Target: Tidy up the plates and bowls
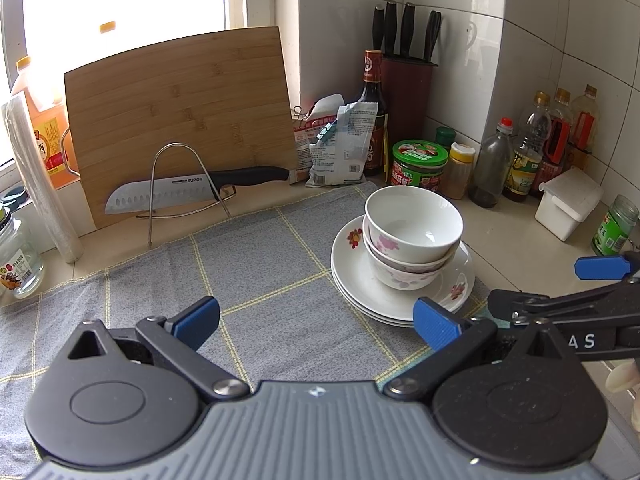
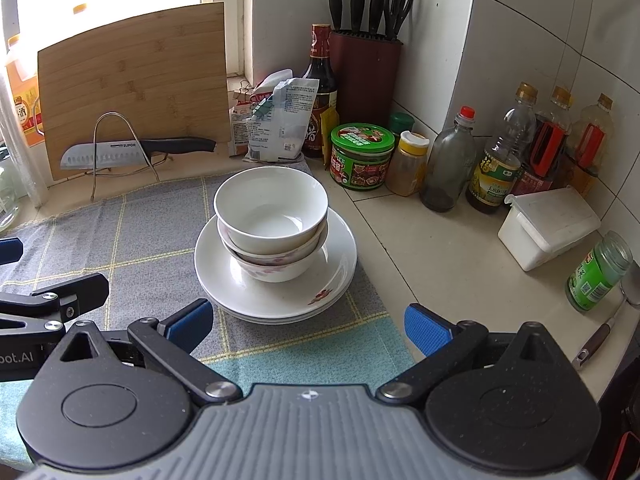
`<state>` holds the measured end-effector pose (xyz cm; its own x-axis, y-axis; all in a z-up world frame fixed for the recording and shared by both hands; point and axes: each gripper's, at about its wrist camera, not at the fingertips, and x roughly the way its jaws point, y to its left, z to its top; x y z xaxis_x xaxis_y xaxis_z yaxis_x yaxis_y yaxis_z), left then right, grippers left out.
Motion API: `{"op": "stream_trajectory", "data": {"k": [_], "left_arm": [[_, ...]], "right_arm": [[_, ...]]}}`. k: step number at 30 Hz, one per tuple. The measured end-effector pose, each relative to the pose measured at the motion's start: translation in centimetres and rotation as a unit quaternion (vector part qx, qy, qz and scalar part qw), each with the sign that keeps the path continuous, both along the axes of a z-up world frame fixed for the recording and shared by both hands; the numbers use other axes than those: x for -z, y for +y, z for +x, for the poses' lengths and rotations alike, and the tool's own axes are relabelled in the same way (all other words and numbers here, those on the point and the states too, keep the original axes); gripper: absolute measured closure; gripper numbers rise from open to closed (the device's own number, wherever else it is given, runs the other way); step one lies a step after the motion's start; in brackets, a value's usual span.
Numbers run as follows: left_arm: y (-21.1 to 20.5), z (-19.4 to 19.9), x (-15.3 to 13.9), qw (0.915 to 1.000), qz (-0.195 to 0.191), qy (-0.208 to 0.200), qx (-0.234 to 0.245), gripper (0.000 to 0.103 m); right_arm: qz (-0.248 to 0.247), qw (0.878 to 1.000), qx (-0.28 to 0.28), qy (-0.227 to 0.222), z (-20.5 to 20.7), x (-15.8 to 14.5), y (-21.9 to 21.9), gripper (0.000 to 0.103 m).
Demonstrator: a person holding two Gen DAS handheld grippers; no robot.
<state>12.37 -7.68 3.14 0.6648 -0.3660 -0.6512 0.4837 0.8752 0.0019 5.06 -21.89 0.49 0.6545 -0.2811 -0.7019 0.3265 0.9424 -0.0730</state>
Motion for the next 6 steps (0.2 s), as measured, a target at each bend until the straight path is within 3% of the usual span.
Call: {"op": "stream_trajectory", "data": {"k": [6], "left_arm": [[-0.07,-0.01,-0.02,1.0,0.0,0.001,0.0,0.001]], "right_arm": [[-0.001,1.0,0.001,0.0,-0.02,-0.04,-0.03,0.0]]}}
